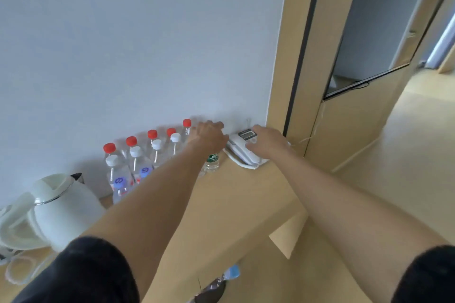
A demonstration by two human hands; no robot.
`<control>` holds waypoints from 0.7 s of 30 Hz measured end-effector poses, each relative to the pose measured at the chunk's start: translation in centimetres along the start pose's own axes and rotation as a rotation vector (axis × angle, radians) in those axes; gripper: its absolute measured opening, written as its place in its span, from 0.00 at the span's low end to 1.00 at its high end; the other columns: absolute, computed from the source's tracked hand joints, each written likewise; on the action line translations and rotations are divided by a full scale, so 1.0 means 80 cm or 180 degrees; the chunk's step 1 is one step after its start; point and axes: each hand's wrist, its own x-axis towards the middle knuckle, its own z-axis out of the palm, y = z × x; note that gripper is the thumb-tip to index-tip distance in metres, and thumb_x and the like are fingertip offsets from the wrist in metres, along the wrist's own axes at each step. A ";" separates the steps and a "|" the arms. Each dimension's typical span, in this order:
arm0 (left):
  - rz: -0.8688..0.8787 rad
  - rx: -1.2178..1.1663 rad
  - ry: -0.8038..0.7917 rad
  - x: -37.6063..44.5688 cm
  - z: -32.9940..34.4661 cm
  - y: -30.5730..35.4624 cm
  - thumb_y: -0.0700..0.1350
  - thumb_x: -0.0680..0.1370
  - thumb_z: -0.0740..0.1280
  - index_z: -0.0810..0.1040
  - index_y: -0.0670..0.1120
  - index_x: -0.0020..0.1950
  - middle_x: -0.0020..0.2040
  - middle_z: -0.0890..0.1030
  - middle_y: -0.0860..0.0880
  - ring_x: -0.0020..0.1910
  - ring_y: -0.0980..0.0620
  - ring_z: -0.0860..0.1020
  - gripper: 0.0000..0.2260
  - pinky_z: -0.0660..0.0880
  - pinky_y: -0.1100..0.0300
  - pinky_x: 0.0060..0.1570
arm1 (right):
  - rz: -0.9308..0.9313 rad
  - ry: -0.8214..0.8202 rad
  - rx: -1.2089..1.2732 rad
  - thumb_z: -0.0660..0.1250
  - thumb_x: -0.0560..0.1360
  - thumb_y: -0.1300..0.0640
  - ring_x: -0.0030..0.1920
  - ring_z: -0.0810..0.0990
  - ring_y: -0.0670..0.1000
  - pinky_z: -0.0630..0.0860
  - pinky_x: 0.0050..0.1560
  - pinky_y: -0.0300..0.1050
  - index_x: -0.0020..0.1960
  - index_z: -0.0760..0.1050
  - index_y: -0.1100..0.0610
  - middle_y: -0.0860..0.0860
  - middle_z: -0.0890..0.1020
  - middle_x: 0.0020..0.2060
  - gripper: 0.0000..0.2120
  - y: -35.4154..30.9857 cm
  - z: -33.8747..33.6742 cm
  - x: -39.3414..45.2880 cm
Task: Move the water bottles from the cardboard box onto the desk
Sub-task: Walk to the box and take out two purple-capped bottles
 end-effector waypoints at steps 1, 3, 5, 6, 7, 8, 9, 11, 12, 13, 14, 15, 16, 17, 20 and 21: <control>0.0105 0.0006 -0.0057 0.004 0.003 0.028 0.56 0.83 0.57 0.71 0.52 0.73 0.69 0.75 0.45 0.69 0.42 0.71 0.20 0.67 0.48 0.66 | 0.0110 -0.0014 -0.0035 0.65 0.78 0.45 0.62 0.76 0.58 0.77 0.57 0.53 0.70 0.69 0.51 0.55 0.78 0.62 0.23 0.025 -0.009 -0.007; 0.0317 0.0059 -0.0125 0.008 0.010 0.086 0.56 0.83 0.57 0.71 0.52 0.73 0.69 0.75 0.45 0.68 0.42 0.72 0.20 0.67 0.48 0.65 | 0.0339 -0.0051 -0.0151 0.65 0.79 0.43 0.62 0.77 0.58 0.77 0.58 0.53 0.73 0.67 0.50 0.55 0.77 0.64 0.25 0.079 -0.025 -0.025; 0.0518 0.0083 -0.0187 0.009 0.017 0.146 0.56 0.83 0.56 0.71 0.53 0.72 0.69 0.76 0.47 0.67 0.43 0.72 0.19 0.67 0.48 0.64 | 0.0584 -0.0066 -0.0201 0.64 0.79 0.40 0.66 0.75 0.59 0.76 0.61 0.53 0.76 0.65 0.49 0.55 0.76 0.68 0.29 0.135 -0.041 -0.044; 0.0615 0.0033 -0.0225 0.008 0.022 0.176 0.56 0.82 0.57 0.71 0.54 0.72 0.69 0.75 0.47 0.68 0.44 0.72 0.19 0.66 0.48 0.65 | 0.0722 -0.0065 -0.0190 0.64 0.78 0.39 0.68 0.73 0.59 0.74 0.63 0.53 0.77 0.64 0.48 0.54 0.74 0.70 0.31 0.163 -0.048 -0.055; 0.0708 -0.0052 -0.0268 0.006 0.027 0.206 0.55 0.82 0.57 0.71 0.54 0.72 0.70 0.75 0.47 0.69 0.44 0.71 0.19 0.66 0.48 0.67 | 0.0876 -0.0067 -0.0186 0.65 0.77 0.38 0.70 0.71 0.59 0.72 0.65 0.53 0.78 0.63 0.47 0.54 0.73 0.71 0.32 0.192 -0.055 -0.066; 0.0799 -0.0139 -0.0324 0.003 0.031 0.235 0.55 0.82 0.57 0.72 0.54 0.72 0.70 0.75 0.47 0.70 0.43 0.70 0.19 0.66 0.46 0.68 | 0.1037 -0.0073 -0.0191 0.65 0.77 0.37 0.72 0.69 0.59 0.70 0.67 0.54 0.78 0.62 0.46 0.54 0.72 0.72 0.33 0.220 -0.062 -0.079; 0.0899 -0.0199 -0.0390 0.001 0.035 0.265 0.55 0.82 0.57 0.72 0.53 0.72 0.70 0.75 0.46 0.69 0.43 0.70 0.19 0.65 0.44 0.69 | 0.1189 -0.0077 -0.0192 0.65 0.76 0.37 0.73 0.68 0.59 0.68 0.68 0.54 0.79 0.61 0.45 0.54 0.71 0.73 0.34 0.247 -0.068 -0.091; 0.1115 -0.0202 -0.0509 -0.006 0.045 0.325 0.55 0.82 0.56 0.71 0.51 0.72 0.70 0.75 0.44 0.69 0.41 0.70 0.20 0.65 0.41 0.69 | 0.1435 -0.0066 -0.0194 0.65 0.76 0.37 0.74 0.67 0.59 0.66 0.70 0.54 0.79 0.60 0.44 0.54 0.69 0.74 0.35 0.303 -0.080 -0.119; 0.1213 -0.0153 -0.0557 -0.010 0.049 0.355 0.55 0.82 0.55 0.70 0.51 0.73 0.71 0.74 0.44 0.70 0.40 0.70 0.21 0.65 0.41 0.69 | 0.1534 -0.0045 -0.0219 0.65 0.76 0.37 0.74 0.67 0.59 0.66 0.70 0.54 0.79 0.60 0.44 0.54 0.69 0.74 0.35 0.329 -0.085 -0.135; 0.1289 -0.0098 -0.0608 -0.013 0.053 0.384 0.56 0.82 0.55 0.67 0.53 0.76 0.73 0.72 0.44 0.71 0.39 0.68 0.22 0.64 0.41 0.70 | 0.1611 -0.0029 -0.0258 0.65 0.76 0.38 0.73 0.68 0.59 0.66 0.69 0.54 0.79 0.61 0.45 0.55 0.71 0.73 0.34 0.356 -0.090 -0.150; 0.1340 -0.0067 -0.0663 -0.015 0.057 0.413 0.57 0.82 0.54 0.65 0.55 0.78 0.76 0.70 0.45 0.74 0.39 0.67 0.24 0.63 0.41 0.71 | 0.1676 -0.0023 -0.0285 0.65 0.76 0.38 0.72 0.69 0.59 0.67 0.68 0.54 0.78 0.62 0.46 0.55 0.72 0.72 0.33 0.380 -0.096 -0.166; 0.1380 -0.0060 -0.0706 -0.017 0.061 0.440 0.58 0.82 0.54 0.62 0.56 0.80 0.78 0.67 0.47 0.75 0.40 0.65 0.25 0.61 0.42 0.72 | 0.1750 -0.0017 -0.0298 0.65 0.76 0.39 0.72 0.70 0.59 0.67 0.68 0.54 0.78 0.62 0.46 0.56 0.73 0.71 0.32 0.403 -0.101 -0.181; 0.1427 -0.0055 -0.0725 -0.018 0.066 0.467 0.59 0.82 0.54 0.61 0.57 0.80 0.78 0.66 0.47 0.76 0.41 0.64 0.25 0.60 0.43 0.72 | 0.1837 -0.0004 -0.0307 0.64 0.76 0.39 0.71 0.70 0.59 0.67 0.68 0.54 0.77 0.62 0.46 0.56 0.73 0.70 0.32 0.425 -0.105 -0.196; 0.1493 -0.0048 -0.0735 -0.020 0.072 0.493 0.59 0.82 0.54 0.60 0.57 0.80 0.79 0.66 0.48 0.76 0.41 0.64 0.26 0.60 0.43 0.73 | 0.1924 0.0014 -0.0311 0.64 0.77 0.39 0.72 0.70 0.59 0.66 0.68 0.55 0.77 0.62 0.46 0.56 0.73 0.70 0.31 0.446 -0.110 -0.210; 0.1729 -0.0031 -0.0811 -0.027 0.091 0.565 0.60 0.83 0.54 0.61 0.56 0.80 0.78 0.66 0.49 0.76 0.43 0.64 0.25 0.60 0.43 0.72 | 0.2150 0.0016 -0.0285 0.62 0.78 0.37 0.73 0.67 0.60 0.64 0.70 0.56 0.78 0.61 0.46 0.57 0.71 0.72 0.32 0.501 -0.119 -0.252; 0.1814 0.0008 -0.0820 -0.030 0.096 0.587 0.60 0.83 0.54 0.61 0.56 0.80 0.78 0.66 0.49 0.76 0.44 0.65 0.25 0.61 0.43 0.72 | 0.2234 0.0011 -0.0287 0.62 0.78 0.37 0.74 0.67 0.60 0.64 0.70 0.57 0.79 0.60 0.47 0.57 0.71 0.72 0.33 0.517 -0.121 -0.265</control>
